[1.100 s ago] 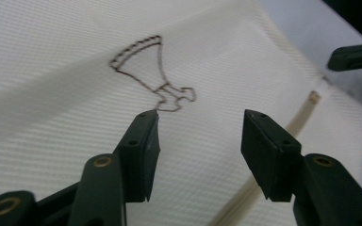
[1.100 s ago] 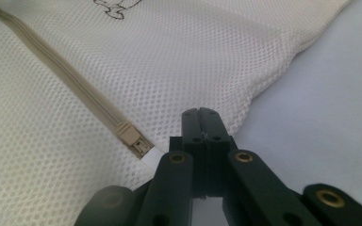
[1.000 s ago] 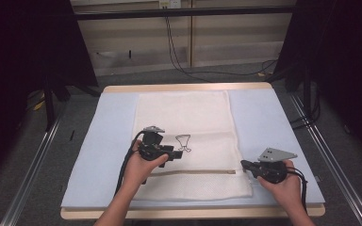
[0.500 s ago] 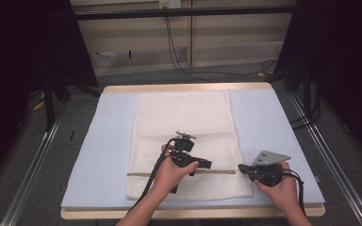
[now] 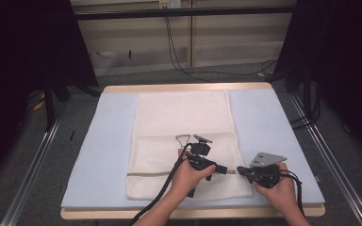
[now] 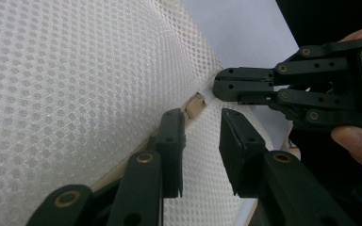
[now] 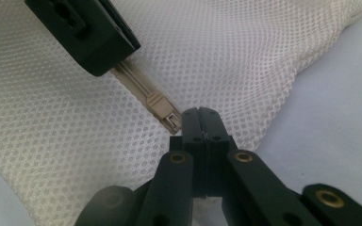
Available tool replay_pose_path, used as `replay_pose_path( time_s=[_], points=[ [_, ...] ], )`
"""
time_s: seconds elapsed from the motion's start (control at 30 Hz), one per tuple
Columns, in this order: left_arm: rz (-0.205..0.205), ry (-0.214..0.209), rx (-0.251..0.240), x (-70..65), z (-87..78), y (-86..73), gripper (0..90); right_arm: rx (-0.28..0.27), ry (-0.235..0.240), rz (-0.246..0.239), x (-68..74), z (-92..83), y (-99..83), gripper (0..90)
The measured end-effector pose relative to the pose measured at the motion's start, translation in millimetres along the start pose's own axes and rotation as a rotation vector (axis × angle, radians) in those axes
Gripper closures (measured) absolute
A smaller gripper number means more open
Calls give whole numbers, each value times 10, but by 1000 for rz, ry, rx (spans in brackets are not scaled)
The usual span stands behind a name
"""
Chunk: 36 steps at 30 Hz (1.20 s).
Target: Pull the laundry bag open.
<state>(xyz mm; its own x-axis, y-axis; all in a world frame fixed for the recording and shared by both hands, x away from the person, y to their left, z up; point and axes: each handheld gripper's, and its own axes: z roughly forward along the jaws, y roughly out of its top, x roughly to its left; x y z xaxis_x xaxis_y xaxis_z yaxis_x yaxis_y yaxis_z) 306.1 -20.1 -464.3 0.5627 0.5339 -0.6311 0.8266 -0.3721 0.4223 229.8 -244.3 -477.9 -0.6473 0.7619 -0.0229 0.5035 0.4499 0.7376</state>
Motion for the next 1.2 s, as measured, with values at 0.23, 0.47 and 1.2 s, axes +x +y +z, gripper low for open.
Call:
replay_pose_path(
  time_s=[0.23,0.47,1.2],
  points=[
    [-25,15,31,4,77,19,686,-6,18,48,-31,11,-26,900],
    [-74,62,21,-49,186,51,667,-5,16,50,-28,15,-34,900],
    [-128,21,45,-70,397,135,870,-14,33,88,-50,21,-56,900]
  ],
)
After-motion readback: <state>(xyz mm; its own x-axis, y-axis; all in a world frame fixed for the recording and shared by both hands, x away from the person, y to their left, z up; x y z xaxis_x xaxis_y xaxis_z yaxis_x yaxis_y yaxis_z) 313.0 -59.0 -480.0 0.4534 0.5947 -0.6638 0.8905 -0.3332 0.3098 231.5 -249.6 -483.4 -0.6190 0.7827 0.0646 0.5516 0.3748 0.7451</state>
